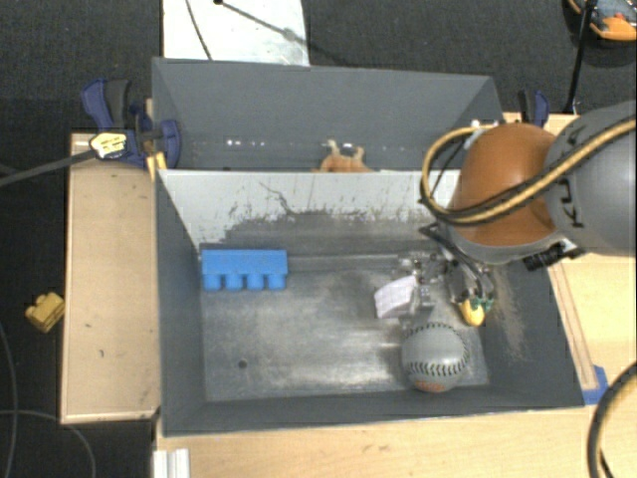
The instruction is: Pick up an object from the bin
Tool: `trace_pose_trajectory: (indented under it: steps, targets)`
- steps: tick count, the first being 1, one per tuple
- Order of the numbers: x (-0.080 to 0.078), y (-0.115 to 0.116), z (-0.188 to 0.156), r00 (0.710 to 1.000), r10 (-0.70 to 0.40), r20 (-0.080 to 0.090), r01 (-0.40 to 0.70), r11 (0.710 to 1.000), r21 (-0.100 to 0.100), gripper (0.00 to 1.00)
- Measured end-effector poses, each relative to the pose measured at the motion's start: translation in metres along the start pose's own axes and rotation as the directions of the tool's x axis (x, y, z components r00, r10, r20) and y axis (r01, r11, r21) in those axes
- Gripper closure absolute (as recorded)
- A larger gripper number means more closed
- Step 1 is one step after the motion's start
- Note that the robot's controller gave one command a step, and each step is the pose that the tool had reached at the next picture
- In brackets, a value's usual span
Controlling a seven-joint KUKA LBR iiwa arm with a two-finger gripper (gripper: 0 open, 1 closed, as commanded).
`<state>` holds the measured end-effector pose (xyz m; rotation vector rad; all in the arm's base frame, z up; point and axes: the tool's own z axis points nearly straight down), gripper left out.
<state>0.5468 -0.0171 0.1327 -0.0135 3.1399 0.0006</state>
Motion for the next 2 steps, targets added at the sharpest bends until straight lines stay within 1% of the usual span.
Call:
trace_pose_trajectory:
  steps: [1,2]
  targets:
    - [0.000,0.000,0.000,1.000,0.000,0.000,0.000,1.000,0.000,1.00]
    - [-0.014,-0.008,-0.124,1.000,0.018,0.002,-0.018,1.000,0.000,1.00]
